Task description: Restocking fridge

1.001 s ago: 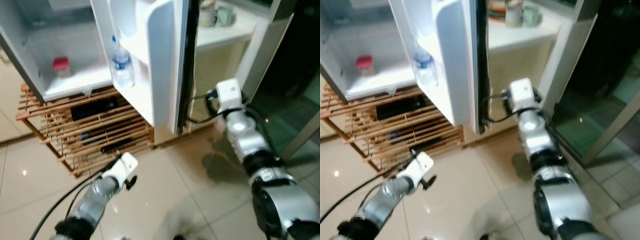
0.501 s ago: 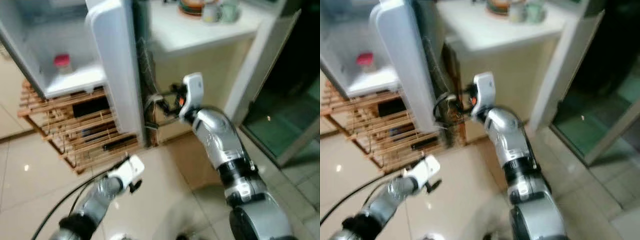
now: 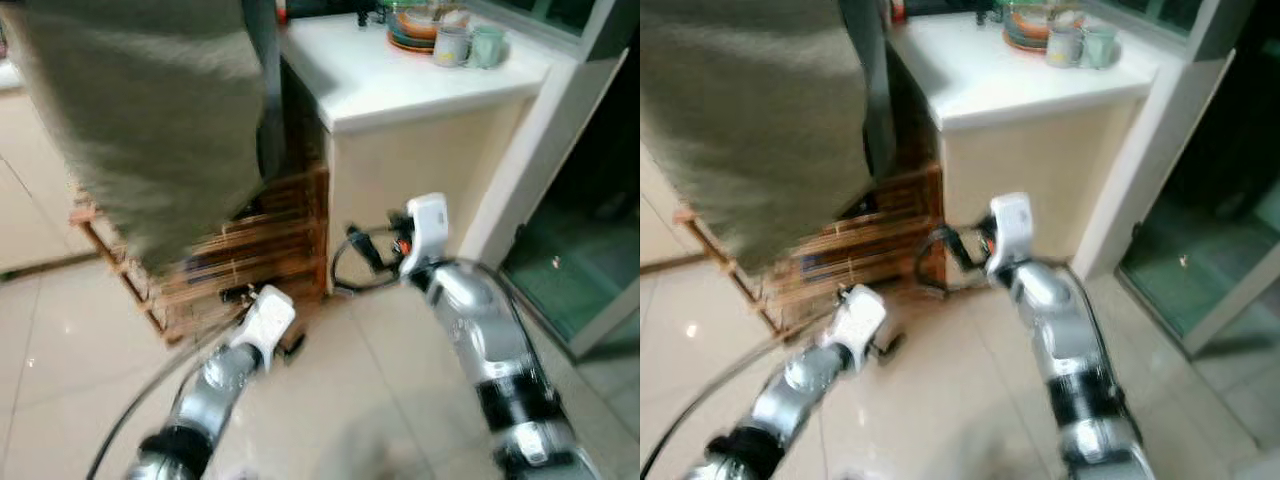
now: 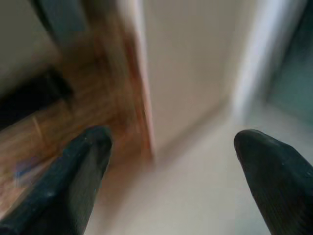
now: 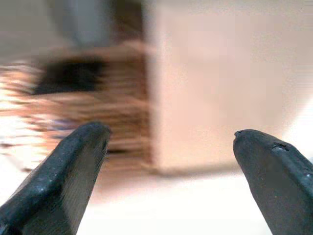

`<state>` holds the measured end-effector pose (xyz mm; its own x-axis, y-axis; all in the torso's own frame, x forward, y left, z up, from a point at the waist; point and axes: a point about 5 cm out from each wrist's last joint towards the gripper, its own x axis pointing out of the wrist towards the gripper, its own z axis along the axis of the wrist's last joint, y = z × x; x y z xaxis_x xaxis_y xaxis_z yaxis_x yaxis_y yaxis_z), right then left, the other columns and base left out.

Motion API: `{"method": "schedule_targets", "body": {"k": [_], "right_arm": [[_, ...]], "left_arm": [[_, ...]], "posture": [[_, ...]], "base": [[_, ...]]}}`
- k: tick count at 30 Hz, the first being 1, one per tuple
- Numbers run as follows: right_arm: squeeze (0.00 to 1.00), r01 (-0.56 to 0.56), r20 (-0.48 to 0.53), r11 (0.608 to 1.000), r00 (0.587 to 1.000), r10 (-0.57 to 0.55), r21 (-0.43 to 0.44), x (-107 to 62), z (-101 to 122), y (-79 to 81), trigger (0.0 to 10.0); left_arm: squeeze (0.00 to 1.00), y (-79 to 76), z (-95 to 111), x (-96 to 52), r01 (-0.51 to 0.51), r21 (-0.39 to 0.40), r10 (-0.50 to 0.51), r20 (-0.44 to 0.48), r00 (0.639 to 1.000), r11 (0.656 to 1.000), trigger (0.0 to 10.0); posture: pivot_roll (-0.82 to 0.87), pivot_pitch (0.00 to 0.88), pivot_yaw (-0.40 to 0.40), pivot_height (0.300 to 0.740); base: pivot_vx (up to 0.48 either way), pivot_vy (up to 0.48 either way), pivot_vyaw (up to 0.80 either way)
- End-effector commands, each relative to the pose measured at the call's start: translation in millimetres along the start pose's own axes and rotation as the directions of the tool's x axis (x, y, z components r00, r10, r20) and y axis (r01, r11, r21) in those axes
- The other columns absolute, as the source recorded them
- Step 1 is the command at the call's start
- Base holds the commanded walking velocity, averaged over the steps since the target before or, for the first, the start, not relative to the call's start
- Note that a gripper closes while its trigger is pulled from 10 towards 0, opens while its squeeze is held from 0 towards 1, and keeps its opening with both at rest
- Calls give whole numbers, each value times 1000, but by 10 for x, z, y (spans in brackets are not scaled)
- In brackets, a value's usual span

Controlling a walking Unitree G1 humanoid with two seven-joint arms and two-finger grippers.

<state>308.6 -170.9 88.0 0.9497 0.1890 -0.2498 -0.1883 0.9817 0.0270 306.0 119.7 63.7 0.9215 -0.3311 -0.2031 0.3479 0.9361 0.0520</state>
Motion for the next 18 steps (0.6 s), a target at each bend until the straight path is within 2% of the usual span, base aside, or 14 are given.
{"method": "schedule_targets", "body": {"k": [1, 2, 3, 6, 8, 9, 12, 16, 18], "right_arm": [[8, 43, 59, 999, 997, -44, 19, -14, 72, 44, 10000], [8, 43, 59, 999, 997, -44, 19, -14, 72, 44, 10000], [12, 69, 74, 998, 995, -69, -1, -11, 36, 42, 10000], [8, 83, 108, 997, 991, -82, -6, 17, 24, 56, 10000], [4, 85, 113, 996, 990, -83, -16, 53, 28, 56, 10000], [4, 85, 113, 996, 990, -83, -16, 53, 28, 56, 10000], [0, 95, 97, 993, 991, -88, -71, 110, 44, 34, 10000], [0, 65, 161, 995, 986, -53, -70, 168, 166, 91, 10000], [0, 48, 176, 996, 984, -35, -68, 181, 184, 128, 10000]], "left_arm": [[0, 182, 330, -8, -92, -82, 103, 139, 985, 992, 10000], [0, 182, 330, -8, -92, -82, 103, 139, 985, 992, 10000], [0, 250, 440, -34, -145, -110, 164, 190, 968, 983, 10000], [0, 345, 602, -93, -210, -154, 247, 288, 925, 966, 10000], [0, 450, 717, -140, -301, -147, 334, 331, 883, 942, 10000], [0, 450, 717, -140, -301, -147, 334, 331, 883, 942, 10000], [0, 536, 850, -215, -391, -119, 406, 367, 837, 913, 10000], [0, 546, 816, -224, -422, -76, 423, 315, 849, 903, 10000], [0, 552, 760, -215, -434, -82, 439, 282, 853, 897, 10000]], "posture": [[-130, 0, 23, 740], [-130, 0, 23, 740], [-123, 0, 22, 740], [-118, 0, 20, 740], [-95, 0, 5, 740], [-95, 0, 5, 740], [-68, 0, -15, 740], [-59, 0, -28, 740], [-58, 0, -27, 740]], "base": [[0, 0, 0], [0, 0, 0], [0, 0, 0], [0, 0, 0], [480, 0, 0], [480, 0, 0], [451, 0, 0], [443, 0, 0], [467, 0, 0]]}}
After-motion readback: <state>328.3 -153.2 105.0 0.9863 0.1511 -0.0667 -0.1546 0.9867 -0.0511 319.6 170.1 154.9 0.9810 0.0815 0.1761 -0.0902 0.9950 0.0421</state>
